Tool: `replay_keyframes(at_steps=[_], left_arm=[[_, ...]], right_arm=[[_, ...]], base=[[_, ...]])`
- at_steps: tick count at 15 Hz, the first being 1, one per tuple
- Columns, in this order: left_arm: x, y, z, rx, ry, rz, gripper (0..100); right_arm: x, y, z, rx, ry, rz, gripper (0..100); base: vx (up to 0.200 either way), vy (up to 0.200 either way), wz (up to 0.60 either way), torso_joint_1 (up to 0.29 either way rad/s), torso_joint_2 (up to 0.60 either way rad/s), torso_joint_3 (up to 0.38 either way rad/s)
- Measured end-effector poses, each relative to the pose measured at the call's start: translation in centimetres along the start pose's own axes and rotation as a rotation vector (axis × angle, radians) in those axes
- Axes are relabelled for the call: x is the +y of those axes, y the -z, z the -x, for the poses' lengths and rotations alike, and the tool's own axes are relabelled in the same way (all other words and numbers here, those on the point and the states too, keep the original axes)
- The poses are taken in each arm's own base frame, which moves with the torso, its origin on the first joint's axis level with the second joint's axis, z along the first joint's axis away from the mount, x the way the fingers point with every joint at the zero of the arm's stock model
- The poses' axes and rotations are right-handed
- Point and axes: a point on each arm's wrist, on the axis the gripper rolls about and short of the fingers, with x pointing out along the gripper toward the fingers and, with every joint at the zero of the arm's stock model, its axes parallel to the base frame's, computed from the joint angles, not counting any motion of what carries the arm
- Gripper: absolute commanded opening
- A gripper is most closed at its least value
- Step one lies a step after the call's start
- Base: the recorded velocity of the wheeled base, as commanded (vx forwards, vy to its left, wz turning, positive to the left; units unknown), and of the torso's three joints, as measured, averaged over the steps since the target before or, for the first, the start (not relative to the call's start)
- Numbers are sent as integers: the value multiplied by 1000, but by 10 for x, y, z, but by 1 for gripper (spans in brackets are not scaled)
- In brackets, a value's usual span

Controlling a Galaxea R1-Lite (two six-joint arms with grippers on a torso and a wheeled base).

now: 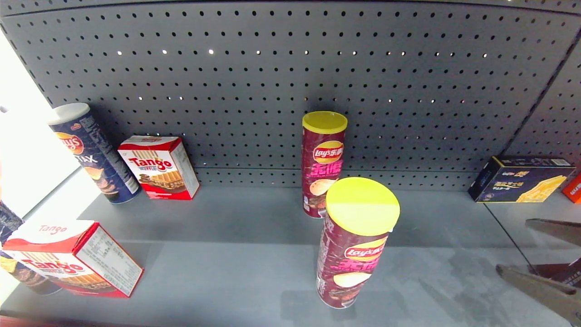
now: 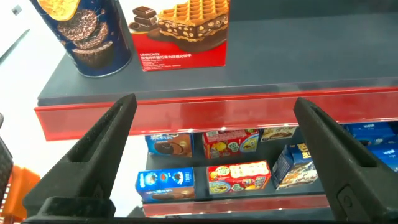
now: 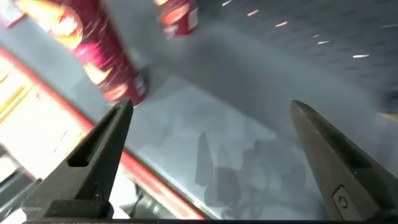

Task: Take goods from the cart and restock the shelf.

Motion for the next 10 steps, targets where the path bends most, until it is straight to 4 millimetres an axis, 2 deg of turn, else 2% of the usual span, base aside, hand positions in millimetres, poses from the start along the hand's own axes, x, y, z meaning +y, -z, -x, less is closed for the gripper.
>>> replay_keyframes(at_steps=[5, 10], left_arm=[[0, 0, 0, -2, 1, -28, 100], [0, 1, 0, -5, -2, -34, 100]], right_arm=[[11, 29, -23, 155, -93, 22, 100], [16, 31, -39, 202, -121, 29, 100]], base=[[0, 0, 0, 0, 0, 0], [0, 0, 0, 0, 0, 0]])
